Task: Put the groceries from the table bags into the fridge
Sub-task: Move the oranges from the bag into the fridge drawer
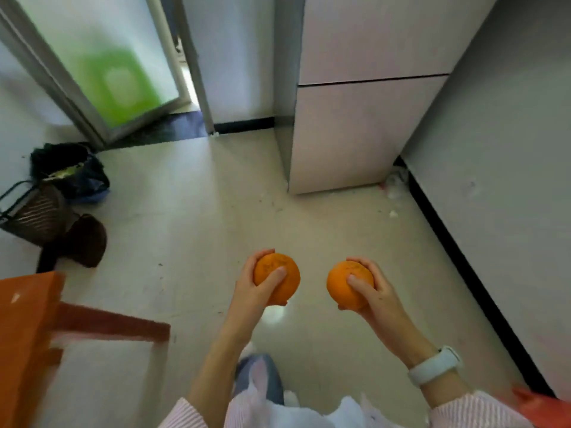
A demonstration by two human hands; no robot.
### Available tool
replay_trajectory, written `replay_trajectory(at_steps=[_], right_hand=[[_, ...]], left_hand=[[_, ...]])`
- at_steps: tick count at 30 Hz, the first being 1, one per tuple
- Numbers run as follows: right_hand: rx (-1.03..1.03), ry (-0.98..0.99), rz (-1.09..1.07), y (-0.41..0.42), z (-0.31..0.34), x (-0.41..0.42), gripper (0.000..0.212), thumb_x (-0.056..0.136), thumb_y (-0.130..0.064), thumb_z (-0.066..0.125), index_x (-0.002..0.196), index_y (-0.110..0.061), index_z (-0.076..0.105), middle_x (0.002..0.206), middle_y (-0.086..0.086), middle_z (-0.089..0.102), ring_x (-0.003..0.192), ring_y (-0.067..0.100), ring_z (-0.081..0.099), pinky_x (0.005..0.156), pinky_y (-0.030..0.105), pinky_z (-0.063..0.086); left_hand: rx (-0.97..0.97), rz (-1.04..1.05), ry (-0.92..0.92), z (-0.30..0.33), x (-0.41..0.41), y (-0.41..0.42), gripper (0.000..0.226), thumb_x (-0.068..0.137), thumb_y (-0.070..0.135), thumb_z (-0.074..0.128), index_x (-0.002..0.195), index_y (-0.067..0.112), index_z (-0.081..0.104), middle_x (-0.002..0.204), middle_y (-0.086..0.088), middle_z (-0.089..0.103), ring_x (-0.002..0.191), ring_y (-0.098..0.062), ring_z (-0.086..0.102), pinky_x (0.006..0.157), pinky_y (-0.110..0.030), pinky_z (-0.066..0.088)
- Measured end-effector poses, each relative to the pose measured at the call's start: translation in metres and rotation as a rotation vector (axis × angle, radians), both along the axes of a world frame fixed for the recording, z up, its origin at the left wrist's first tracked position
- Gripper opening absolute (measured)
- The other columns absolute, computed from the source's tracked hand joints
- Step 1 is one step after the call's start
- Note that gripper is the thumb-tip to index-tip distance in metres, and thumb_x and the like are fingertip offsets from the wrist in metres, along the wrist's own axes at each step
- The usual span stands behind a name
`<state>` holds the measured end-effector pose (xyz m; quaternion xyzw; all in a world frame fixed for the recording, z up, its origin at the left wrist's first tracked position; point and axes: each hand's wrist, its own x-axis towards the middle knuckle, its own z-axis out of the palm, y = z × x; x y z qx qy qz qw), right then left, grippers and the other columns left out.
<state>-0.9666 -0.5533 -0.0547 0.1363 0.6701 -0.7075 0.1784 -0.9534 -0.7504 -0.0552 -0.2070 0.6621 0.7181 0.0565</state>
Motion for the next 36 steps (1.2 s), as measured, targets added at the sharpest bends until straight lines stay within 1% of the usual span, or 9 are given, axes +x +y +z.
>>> replay_trajectory(at_steps=[6,10,14,17,20,23,27,31,36], right_hand=[[0.018,0.014,-0.25,0.075,-0.011,-0.093,0.027,0.088,-0.013,0.054,0.112,-0.025,0.05,0.112,-0.003,0.048,0.104,0.03,0.053,0.061,0.032,0.053],[0.035,0.068,-0.309,0.108,-0.008,-0.197,0.024,0.088,-0.014,0.054,0.105,-0.032,0.051,0.112,-0.004,0.048,0.104,0.028,0.053,0.066,0.035,0.054],[0.075,0.125,-0.396,0.138,0.014,-0.309,0.028,0.084,-0.021,0.063,0.103,-0.039,0.053,0.117,-0.002,0.049,0.108,0.027,0.052,0.085,0.051,0.052],[0.08,0.182,-0.427,0.161,0.041,-0.383,0.032,0.082,-0.016,0.064,0.107,-0.035,0.056,0.119,-0.001,0.05,0.109,0.025,0.053,0.091,0.054,0.048],[0.078,0.261,-0.453,0.181,0.068,-0.454,0.039,0.081,-0.011,0.064,0.114,-0.028,0.052,0.122,0.001,0.051,0.11,0.021,0.053,0.096,0.048,0.046],[0.061,0.369,-0.448,0.202,0.097,-0.529,0.04,0.08,-0.008,0.064,0.115,-0.023,0.05,0.124,0.006,0.052,0.111,0.021,0.053,0.096,0.042,0.046],[-0.006,0.588,-0.346,0.227,0.147,-0.631,0.036,0.081,-0.007,0.061,0.107,-0.031,0.052,0.113,-0.005,0.054,0.101,0.013,0.056,0.08,0.027,0.053],[-0.043,0.788,-0.179,0.248,0.204,-0.725,0.04,0.077,-0.017,0.063,0.113,-0.032,0.053,0.119,-0.002,0.052,0.107,0.016,0.055,0.084,0.034,0.054],[-0.013,0.958,-0.015,0.256,0.263,-0.814,0.048,0.069,-0.027,0.065,0.115,-0.029,0.051,0.119,-0.006,0.053,0.098,-0.002,0.06,0.077,0.016,0.052]], left_hand=[[-0.078,-0.32,-0.012,-0.01,-0.138,0.083,0.03,0.084,0.024,0.063,0.109,0.036,0.052,0.11,0.006,0.051,0.102,-0.023,0.055,0.083,-0.048,0.054],[-0.017,-0.392,-0.014,-0.011,-0.255,0.13,0.028,0.085,0.019,0.063,0.105,0.036,0.053,0.111,0.0,0.049,0.103,-0.027,0.054,0.075,-0.046,0.057],[-0.003,-0.466,0.053,0.013,-0.373,0.166,0.029,0.086,0.015,0.06,0.105,0.036,0.055,0.108,0.004,0.05,0.1,-0.025,0.055,0.071,-0.045,0.058],[0.015,-0.455,0.099,0.039,-0.45,0.193,0.029,0.088,0.013,0.057,0.109,0.032,0.055,0.107,0.004,0.051,0.095,-0.02,0.057,0.066,-0.039,0.058],[0.009,-0.471,0.171,0.063,-0.516,0.219,0.029,0.091,0.016,0.054,0.115,0.032,0.053,0.108,0.007,0.051,0.089,-0.011,0.059,0.061,-0.03,0.057],[0.028,-0.499,0.245,0.09,-0.583,0.241,0.024,0.093,0.018,0.051,0.11,0.034,0.055,0.116,0.006,0.051,0.099,-0.018,0.058,0.063,-0.031,0.058],[-0.073,-0.517,0.428,0.132,-0.673,0.264,0.02,0.093,0.023,0.05,0.104,0.039,0.056,0.125,0.002,0.046,0.105,-0.018,0.055,0.067,-0.033,0.059],[-0.234,-0.404,0.606,0.191,-0.754,0.289,0.015,0.088,0.044,0.053,0.1,0.038,0.059,0.124,0.0,0.043,0.104,-0.016,0.054,0.062,-0.03,0.058],[-0.329,-0.241,0.687,0.253,-0.828,0.307,0.03,0.068,0.061,0.056,0.093,0.047,0.049,0.122,0.005,0.039,0.097,-0.011,0.053,0.059,-0.022,0.056]])
